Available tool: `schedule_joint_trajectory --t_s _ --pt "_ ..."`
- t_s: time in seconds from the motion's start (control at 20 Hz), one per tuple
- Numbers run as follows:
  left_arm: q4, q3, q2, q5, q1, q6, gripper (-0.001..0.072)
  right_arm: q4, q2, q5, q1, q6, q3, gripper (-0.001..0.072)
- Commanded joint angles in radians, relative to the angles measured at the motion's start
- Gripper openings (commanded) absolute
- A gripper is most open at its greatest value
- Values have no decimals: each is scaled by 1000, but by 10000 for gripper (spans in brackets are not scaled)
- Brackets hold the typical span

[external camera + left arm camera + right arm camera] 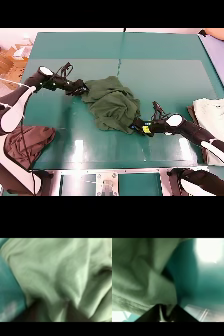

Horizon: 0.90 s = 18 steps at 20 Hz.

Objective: Fold the shirts.

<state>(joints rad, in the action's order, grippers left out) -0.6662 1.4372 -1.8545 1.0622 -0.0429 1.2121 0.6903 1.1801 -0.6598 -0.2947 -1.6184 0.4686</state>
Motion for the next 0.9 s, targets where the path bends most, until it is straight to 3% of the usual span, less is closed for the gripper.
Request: schedule_joint_trajectory --t_s 0.0,0.05,0.2,0.45,0.85 --pt "114 -2 -13 45 3 -93 27 -80 58 39 -1 107 45 128" --pt "114 7 -8 56 8 -95 26 -80 57 30 7 129 64 15" --pt "94 101 37 153 39 -82 25 -1 35 -126 135 154 179 16" --pt "52 204 329 165 118 -43 24 51 -112 -395 448 158 540 16" --pt "9 394 846 131 114 -43 25 54 -294 -487 526 158 1099 16"
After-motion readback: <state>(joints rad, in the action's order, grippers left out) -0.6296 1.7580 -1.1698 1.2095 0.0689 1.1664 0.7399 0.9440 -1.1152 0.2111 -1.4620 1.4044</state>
